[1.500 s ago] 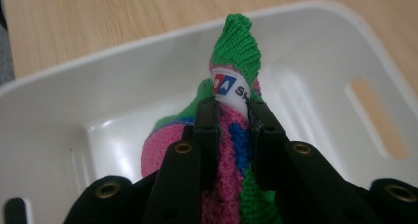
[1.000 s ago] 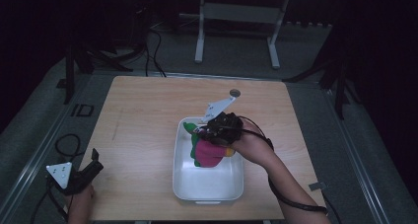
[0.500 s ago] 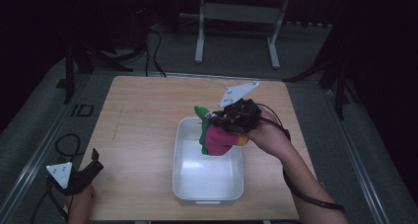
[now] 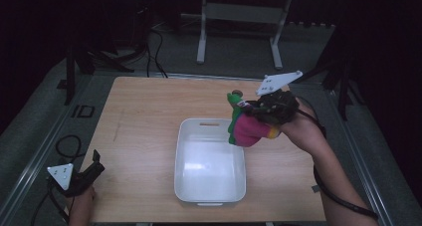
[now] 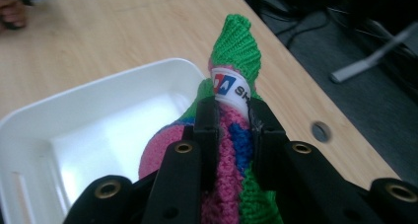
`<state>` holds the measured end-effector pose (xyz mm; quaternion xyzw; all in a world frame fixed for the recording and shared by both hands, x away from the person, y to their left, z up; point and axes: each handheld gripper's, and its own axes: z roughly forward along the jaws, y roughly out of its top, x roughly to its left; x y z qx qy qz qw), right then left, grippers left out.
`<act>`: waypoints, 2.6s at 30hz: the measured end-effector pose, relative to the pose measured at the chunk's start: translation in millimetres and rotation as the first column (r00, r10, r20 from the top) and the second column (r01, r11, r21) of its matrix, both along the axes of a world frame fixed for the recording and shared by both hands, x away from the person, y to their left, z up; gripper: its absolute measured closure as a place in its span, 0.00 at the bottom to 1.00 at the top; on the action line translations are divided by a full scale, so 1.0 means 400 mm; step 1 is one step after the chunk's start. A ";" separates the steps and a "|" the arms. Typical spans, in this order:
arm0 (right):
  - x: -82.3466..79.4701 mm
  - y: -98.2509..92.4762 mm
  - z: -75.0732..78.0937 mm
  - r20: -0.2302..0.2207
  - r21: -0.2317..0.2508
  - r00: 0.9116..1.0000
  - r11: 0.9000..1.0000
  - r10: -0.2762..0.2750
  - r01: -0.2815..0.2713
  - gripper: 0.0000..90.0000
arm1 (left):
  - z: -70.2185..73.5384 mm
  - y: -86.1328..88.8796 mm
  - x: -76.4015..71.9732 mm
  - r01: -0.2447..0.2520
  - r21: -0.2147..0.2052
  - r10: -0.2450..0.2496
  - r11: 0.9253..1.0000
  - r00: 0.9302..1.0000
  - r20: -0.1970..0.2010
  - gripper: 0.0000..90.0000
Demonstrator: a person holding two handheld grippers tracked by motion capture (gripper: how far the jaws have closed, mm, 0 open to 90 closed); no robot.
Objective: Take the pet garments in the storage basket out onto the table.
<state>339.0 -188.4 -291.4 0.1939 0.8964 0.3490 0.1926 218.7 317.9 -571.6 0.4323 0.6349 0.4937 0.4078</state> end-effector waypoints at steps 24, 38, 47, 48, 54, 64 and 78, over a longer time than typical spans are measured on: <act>0.088 -0.228 -0.143 -0.087 0.020 0.972 0.975 -0.219 0.221 0.86 | 0.000 0.000 0.000 -0.001 0.000 0.001 1.000 1.000 0.001 0.02; 0.162 -0.214 -0.336 -0.127 0.001 0.953 0.961 -0.274 0.276 0.85 | 0.000 -0.001 0.000 -0.002 0.003 0.002 1.000 1.000 0.001 0.02; 0.170 -0.192 -0.452 -0.167 -0.017 0.944 0.958 -0.286 0.287 0.85 | 0.000 -0.001 0.000 -0.002 0.003 0.002 1.000 1.000 0.000 0.02; 0.169 -0.191 -0.461 -0.167 -0.018 0.943 0.958 -0.287 0.288 0.85 | 0.000 -0.001 0.000 -0.001 0.003 0.001 1.000 1.000 0.000 0.02; 0.165 -0.196 -0.539 -0.216 -0.016 0.930 0.953 -0.298 0.302 0.85 | 0.000 -0.001 0.000 -0.001 0.003 0.001 1.000 1.000 0.000 0.02; 0.167 -0.201 -0.614 -0.258 -0.018 0.913 0.946 -0.316 0.322 0.81 | 0.000 -0.002 0.000 -0.003 0.004 0.003 1.000 1.000 0.002 0.02; 0.122 -0.234 -0.533 -0.244 0.080 0.918 0.937 -0.313 0.340 0.25 | 0.000 -0.001 0.000 0.000 0.000 0.000 1.000 1.000 0.000 0.02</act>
